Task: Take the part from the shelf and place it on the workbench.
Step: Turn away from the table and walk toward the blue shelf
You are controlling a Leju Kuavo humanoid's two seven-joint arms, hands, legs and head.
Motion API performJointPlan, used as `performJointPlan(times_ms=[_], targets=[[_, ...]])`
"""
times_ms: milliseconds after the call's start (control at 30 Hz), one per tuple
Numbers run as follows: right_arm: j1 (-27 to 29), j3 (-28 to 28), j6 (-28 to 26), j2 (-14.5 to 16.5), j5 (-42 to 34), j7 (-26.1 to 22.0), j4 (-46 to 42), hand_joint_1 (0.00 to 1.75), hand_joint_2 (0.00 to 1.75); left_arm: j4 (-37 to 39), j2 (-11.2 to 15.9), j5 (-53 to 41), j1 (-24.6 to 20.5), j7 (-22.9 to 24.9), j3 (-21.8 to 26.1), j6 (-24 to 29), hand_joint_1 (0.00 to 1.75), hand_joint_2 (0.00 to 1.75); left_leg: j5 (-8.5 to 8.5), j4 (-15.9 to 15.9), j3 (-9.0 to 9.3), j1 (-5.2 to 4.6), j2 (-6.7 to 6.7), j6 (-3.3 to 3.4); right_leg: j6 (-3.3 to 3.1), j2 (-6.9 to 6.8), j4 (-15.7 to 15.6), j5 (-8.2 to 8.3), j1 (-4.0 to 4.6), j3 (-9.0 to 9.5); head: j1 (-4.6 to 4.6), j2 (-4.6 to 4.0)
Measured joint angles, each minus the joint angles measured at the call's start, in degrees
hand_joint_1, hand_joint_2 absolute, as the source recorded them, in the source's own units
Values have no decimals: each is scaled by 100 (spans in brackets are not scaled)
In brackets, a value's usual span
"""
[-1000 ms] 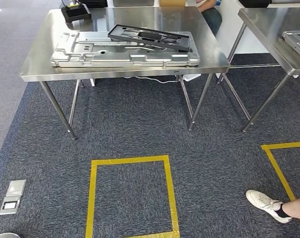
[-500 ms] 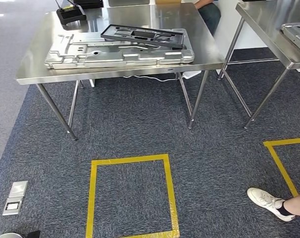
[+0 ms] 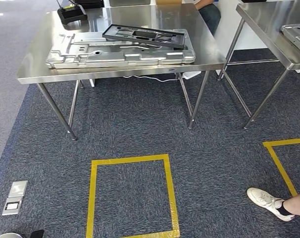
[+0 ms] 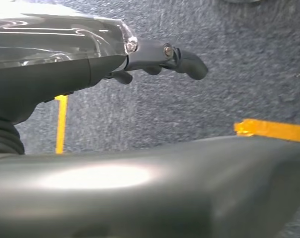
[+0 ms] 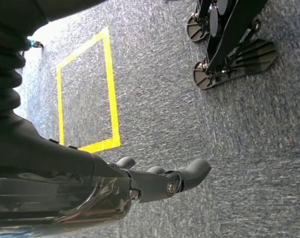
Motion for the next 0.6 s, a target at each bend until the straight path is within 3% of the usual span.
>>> performJointPlan(times_ms=[267, 367, 400, 500, 600], targets=[[115, 927, 4, -70, -862, 65, -130, 0, 0, -54, 118, 804, 211, 217, -918, -21, 0, 175, 0, 2, 0, -9, 0, 1, 1, 0, 0, 1, -7, -1, 0, 0], [158, 1275, 14, -96, -1188, 78, -181, 0, 131, -73, 157, 1108, 287, 301, -1256, -24, 0, 175, 0, 2, 0, -7, 0, 1, 0, 0, 0, 1, -8, -1, 0, 0], [173, 1398, 17, -107, -1300, 85, -199, 0, 131, -82, 171, 1212, 315, 330, -1376, -26, 0, 175, 0, 2, 0, -7, 0, 1, 0, 0, 0, 1, -8, -1, 0, 0], [222, 1769, 22, -138, -1628, 117, -256, 0, 0, -110, 213, 1518, 396, 412, -1735, -40, 0, 175, 0, 2, 0, -5, 0, 1, 0, 0, 0, 1, -7, -1, 0, 0], [266, 2121, 31, -166, -1951, 154, -308, 0, 0, -122, 252, 1818, 472, 497, -2074, -59, 0, 175, 0, 2, 0, -5, 0, 1, 0, 0, 0, 0, -7, -1, 0, 0]])
